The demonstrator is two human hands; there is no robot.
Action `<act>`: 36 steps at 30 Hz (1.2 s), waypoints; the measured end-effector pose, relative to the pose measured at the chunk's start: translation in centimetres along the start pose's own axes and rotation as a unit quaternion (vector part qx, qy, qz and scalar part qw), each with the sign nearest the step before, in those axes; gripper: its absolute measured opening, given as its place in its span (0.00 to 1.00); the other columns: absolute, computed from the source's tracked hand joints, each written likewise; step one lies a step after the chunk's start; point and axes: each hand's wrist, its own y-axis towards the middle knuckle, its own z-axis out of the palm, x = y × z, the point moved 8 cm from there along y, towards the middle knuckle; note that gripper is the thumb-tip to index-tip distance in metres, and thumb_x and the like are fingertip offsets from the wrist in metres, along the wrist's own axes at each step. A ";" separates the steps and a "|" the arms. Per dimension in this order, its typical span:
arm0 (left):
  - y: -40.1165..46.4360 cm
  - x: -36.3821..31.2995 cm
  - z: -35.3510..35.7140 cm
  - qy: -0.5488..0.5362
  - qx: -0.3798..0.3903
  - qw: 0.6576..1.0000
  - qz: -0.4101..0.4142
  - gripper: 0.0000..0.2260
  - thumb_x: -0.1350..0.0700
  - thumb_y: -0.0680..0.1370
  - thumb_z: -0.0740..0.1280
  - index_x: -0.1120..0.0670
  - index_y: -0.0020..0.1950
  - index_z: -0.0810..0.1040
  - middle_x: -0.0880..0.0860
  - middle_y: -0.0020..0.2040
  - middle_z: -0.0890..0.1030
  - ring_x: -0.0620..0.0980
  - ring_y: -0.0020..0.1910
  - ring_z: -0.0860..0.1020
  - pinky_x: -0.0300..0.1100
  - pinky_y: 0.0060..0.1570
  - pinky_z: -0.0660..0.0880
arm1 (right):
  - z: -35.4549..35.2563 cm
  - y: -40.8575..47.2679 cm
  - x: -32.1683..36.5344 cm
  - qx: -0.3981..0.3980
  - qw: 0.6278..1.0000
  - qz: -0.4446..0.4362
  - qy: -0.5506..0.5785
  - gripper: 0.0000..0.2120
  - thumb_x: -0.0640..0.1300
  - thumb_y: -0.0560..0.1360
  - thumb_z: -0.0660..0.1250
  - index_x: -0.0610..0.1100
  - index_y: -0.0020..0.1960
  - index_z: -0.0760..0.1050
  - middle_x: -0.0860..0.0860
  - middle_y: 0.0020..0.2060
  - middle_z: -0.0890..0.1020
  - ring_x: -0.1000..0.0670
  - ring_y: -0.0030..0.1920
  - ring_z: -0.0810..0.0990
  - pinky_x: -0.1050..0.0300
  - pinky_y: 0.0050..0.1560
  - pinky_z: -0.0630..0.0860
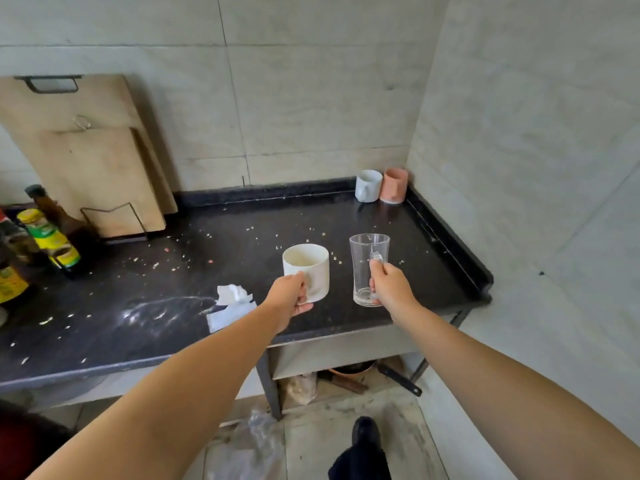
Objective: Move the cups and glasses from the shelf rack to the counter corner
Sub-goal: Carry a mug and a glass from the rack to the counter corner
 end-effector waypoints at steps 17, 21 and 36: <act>24.4 -9.4 8.1 -0.018 -0.092 0.994 -0.052 0.09 0.56 0.80 0.55 0.57 0.53 0.73 0.51 0.31 0.65 0.46 0.31 0.66 0.41 0.40 0.77 | 4.6 30.0 3.9 0.103 0.994 0.021 -0.038 0.16 0.54 0.81 0.52 0.44 0.49 0.72 0.53 0.37 0.73 0.52 0.42 0.75 0.47 0.58 0.77; 29.8 -11.6 7.7 0.008 -0.108 0.994 -0.021 0.07 0.56 0.79 0.54 0.55 0.51 0.71 0.52 0.35 0.67 0.46 0.32 0.67 0.40 0.40 0.76 | 6.8 34.4 4.6 0.089 0.996 0.017 -0.008 0.17 0.53 0.81 0.53 0.45 0.42 0.71 0.52 0.35 0.73 0.50 0.42 0.75 0.43 0.56 0.77; 41.5 -13.4 7.9 0.022 -0.112 0.993 -0.026 0.16 0.56 0.79 0.57 0.60 0.62 0.76 0.68 0.65 0.73 0.51 0.45 0.72 0.45 0.51 0.79 | 10.4 44.5 4.3 0.007 0.999 0.001 0.045 0.14 0.50 0.82 0.53 0.42 0.51 0.72 0.55 0.38 0.74 0.54 0.45 0.77 0.46 0.58 0.79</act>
